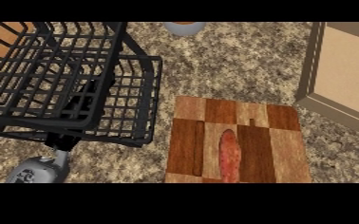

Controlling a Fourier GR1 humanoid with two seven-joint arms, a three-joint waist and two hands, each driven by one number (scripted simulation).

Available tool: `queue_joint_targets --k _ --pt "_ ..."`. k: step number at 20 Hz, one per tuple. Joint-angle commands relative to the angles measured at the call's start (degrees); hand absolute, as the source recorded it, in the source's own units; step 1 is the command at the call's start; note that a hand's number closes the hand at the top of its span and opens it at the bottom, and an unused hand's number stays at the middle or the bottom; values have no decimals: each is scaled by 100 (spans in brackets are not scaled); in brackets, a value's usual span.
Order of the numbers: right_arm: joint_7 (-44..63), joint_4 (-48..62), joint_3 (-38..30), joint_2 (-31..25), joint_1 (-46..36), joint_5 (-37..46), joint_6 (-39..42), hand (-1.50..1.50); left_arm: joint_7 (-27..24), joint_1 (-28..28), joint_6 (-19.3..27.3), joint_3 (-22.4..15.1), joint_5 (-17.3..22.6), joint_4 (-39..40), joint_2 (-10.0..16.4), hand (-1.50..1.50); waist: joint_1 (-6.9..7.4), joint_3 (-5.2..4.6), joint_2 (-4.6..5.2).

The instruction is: Pick the can from the cutting board and place it in the cardboard box

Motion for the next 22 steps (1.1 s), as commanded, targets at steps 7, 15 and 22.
queue_joint_targets --k 7,15,22 --pt "-674 924 1080 798 -475 787 811 -150 77 -460 -285 -252 -117 88 -47 0 85 -5 39" --pt "-502 1380 1149 1426 -863 -21 1505 -150 17 -324 -189 -390 -280 68 -119 0 32 12 63" --pt "437 1783 848 1676 -1093 -1375 2470 -150 88 -393 -145 -257 -161 -64 -103 0 -4 31 126"
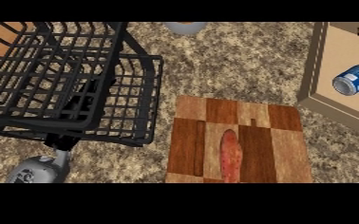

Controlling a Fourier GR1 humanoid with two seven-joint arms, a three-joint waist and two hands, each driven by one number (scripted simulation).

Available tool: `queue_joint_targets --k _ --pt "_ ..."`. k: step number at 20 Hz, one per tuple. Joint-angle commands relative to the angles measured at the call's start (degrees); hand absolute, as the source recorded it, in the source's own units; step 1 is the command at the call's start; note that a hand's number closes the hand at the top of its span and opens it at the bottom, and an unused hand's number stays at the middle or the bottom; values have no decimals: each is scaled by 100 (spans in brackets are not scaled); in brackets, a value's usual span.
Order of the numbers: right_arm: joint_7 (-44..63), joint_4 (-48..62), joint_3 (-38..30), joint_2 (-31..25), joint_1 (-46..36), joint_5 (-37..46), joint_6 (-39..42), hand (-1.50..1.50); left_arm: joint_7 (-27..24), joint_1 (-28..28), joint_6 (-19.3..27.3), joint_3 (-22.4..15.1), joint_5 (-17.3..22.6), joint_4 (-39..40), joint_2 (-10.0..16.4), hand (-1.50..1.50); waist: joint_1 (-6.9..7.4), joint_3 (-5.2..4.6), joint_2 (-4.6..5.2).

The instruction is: Pick the can from the cutting board and place it in the cardboard box

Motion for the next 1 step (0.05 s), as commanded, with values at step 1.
queue_joint_targets --k 1 --pt "-338 427 -188 202 -171 -759 1662 -150 16 -296 -81 -264 -172 65 -110 0 -92 17 51"
